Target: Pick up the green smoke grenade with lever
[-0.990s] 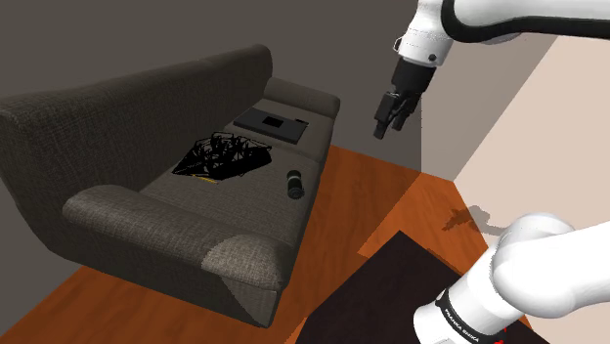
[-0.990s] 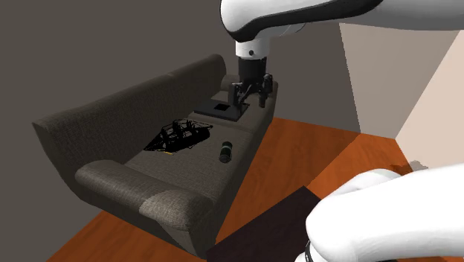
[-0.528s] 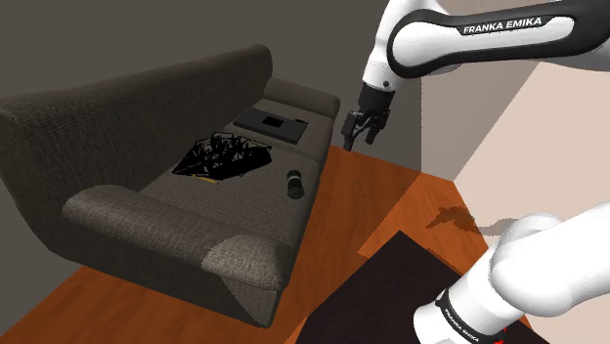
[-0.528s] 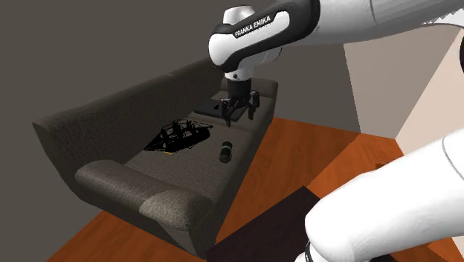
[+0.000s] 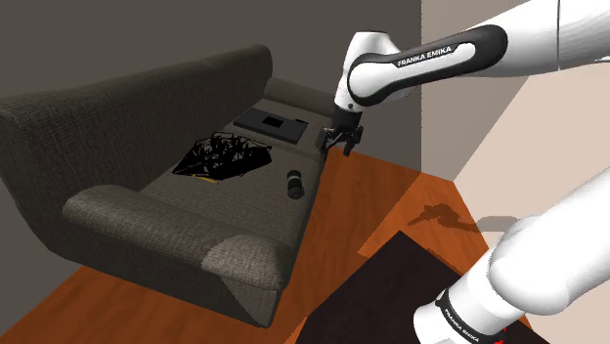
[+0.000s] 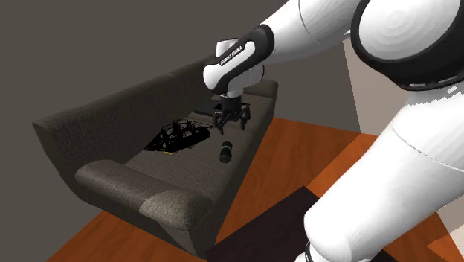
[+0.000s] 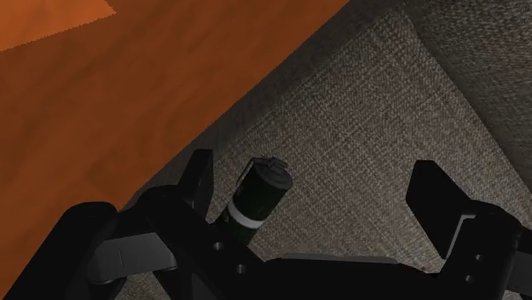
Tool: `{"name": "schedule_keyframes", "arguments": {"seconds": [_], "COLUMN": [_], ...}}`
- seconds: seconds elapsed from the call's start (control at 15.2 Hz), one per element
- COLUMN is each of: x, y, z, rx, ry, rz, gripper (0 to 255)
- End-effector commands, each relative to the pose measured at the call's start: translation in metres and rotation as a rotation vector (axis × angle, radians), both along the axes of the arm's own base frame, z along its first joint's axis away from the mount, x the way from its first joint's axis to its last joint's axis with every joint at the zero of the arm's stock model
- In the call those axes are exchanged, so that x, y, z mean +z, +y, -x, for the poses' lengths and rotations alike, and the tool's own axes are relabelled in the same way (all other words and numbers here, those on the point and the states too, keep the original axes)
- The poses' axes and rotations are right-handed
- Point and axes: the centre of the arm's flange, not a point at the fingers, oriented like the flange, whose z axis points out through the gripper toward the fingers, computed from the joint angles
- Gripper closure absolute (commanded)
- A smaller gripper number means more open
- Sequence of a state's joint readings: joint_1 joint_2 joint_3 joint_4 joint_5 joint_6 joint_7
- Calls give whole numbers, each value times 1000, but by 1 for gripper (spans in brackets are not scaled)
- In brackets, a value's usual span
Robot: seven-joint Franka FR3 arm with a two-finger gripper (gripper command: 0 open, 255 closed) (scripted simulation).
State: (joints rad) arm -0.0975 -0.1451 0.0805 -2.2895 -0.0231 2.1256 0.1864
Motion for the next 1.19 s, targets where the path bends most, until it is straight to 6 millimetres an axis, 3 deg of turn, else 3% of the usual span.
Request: {"name": "schedule_keyframes", "arguments": {"seconds": [0.0, 1.12], "x": [-20, -191], "y": [-3, -58], "z": [-19, -155], "rx": [-31, -284], "ry": [-1, 8], "rz": [0, 0], "gripper": [0, 0]}}
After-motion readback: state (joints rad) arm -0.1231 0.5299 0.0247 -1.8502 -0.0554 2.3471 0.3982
